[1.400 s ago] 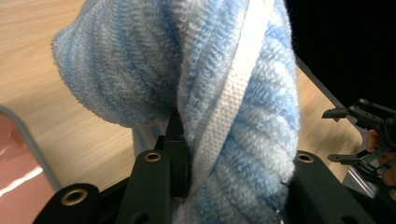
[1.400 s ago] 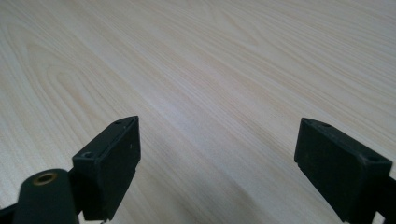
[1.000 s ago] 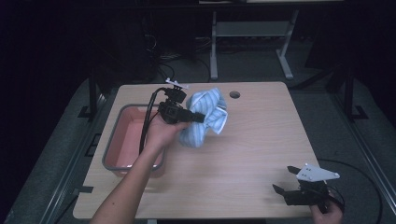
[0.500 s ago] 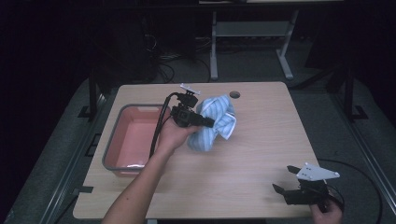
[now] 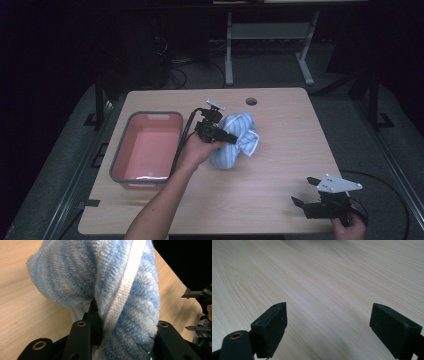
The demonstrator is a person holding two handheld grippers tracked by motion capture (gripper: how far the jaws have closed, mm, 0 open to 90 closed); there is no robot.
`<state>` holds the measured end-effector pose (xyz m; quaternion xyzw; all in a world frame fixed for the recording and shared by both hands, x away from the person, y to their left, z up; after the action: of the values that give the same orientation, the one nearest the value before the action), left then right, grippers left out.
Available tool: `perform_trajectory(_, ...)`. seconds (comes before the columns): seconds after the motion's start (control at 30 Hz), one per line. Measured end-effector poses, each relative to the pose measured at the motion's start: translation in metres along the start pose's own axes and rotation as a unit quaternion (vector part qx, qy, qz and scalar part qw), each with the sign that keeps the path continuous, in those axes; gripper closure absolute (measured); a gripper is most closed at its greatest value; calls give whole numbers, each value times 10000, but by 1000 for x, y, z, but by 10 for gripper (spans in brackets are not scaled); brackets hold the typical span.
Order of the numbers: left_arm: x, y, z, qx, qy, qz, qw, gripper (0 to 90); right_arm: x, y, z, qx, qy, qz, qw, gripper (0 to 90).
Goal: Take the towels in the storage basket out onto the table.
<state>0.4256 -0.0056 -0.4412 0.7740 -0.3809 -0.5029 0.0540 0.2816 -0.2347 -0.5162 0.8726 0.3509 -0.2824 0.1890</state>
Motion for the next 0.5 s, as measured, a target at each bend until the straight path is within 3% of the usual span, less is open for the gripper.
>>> perform_trajectory(0.27, 22, -5, 3, -124, -79, -23, 9999, 645, 1, 2, -1, -11, 14, -4, 10000, 138)
perform_trajectory(0.5, 35, -2, 1, -237, 12, 10, 9997, 635, 1, 1, 0, 21, 5, 0, 10000, 139)
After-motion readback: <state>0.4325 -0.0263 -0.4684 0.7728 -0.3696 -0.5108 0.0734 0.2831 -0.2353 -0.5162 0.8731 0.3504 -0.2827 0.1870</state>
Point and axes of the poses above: each handheld gripper's, and its own axes: x roughly forward along the jaws, z roughly out of its underside, y roughly to its right, the point moved 10 cm from there along x, roughly forward along the jaws, and after that the axes turned 8 degrees about -x, right-handed, at the moved point
